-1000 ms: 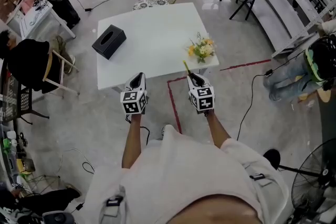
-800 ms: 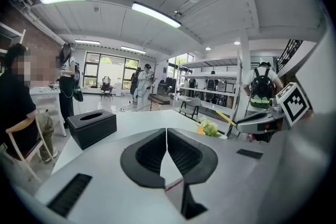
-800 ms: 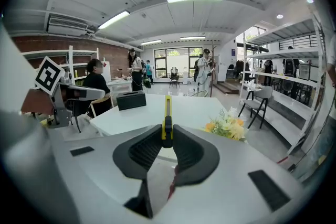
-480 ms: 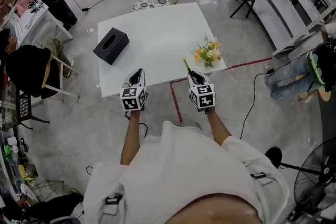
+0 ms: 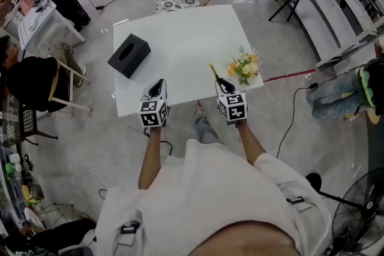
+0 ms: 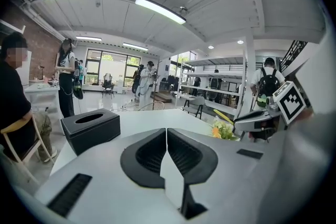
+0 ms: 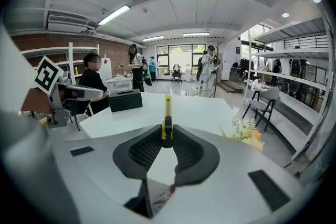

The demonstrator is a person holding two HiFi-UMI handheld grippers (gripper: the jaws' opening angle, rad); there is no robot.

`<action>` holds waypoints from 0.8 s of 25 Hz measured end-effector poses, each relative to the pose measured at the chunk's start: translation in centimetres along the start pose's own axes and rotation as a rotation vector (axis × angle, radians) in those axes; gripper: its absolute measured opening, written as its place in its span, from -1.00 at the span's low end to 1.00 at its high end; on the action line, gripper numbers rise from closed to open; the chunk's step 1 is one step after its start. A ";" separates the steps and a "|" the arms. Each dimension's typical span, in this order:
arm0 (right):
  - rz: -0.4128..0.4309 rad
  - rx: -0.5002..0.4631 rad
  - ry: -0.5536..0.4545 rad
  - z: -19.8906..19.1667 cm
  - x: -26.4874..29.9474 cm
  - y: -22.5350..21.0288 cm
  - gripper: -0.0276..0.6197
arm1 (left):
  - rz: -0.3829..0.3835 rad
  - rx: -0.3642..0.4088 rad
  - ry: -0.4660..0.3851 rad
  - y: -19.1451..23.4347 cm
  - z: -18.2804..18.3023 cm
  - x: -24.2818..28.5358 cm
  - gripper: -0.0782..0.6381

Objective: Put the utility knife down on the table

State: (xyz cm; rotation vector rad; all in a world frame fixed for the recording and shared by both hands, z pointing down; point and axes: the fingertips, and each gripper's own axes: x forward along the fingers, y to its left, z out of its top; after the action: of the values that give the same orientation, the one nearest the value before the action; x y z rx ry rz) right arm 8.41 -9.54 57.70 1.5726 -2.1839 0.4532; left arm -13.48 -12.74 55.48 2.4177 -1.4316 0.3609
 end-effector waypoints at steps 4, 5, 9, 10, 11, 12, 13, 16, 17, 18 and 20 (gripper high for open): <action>0.018 0.005 -0.007 1.4 3.2 -1.2 -0.66 | 0.028 -0.004 0.006 1.7 1.0 2.2 -0.72; 0.026 0.010 -0.007 1.9 3.9 -1.4 -0.66 | 0.035 -0.004 0.006 2.1 1.4 2.9 -0.71; 0.048 0.010 -0.010 3.7 7.0 -2.9 -0.66 | 0.058 -0.002 -0.002 3.2 3.5 5.6 -0.71; 0.054 0.011 -0.014 4.4 7.8 -3.2 -0.66 | 0.064 0.001 -0.003 3.6 4.1 6.2 -0.71; 0.061 0.011 -0.016 5.0 8.5 -3.4 -0.66 | 0.070 0.003 -0.004 3.9 4.6 6.8 -0.72; 0.067 0.011 -0.017 5.5 9.2 -3.7 -0.66 | 0.076 0.002 -0.004 4.2 5.1 7.4 -0.72; 0.074 0.011 -0.017 6.0 9.9 -4.0 -0.66 | 0.082 -0.001 -0.004 4.5 5.5 8.0 -0.71; 0.095 0.014 -0.018 7.5 12.0 -4.7 -0.66 | 0.103 -0.007 0.001 5.5 6.6 9.7 -0.72; 0.102 0.016 -0.018 7.9 12.6 -5.0 -0.66 | 0.110 -0.009 0.003 5.8 6.9 10.3 -0.72; 0.108 0.016 -0.018 8.3 13.3 -5.3 -0.66 | 0.116 -0.010 0.005 6.0 7.1 10.8 -0.71; 0.121 0.017 -0.017 9.0 14.7 -5.8 -0.66 | 0.130 -0.015 0.011 6.6 7.4 12.0 -0.71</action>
State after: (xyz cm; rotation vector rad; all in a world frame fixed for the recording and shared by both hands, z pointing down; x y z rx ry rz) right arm 8.57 -27.77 57.48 1.4634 -2.3028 0.4973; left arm -13.20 -28.19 53.95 2.3135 -1.5856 0.3904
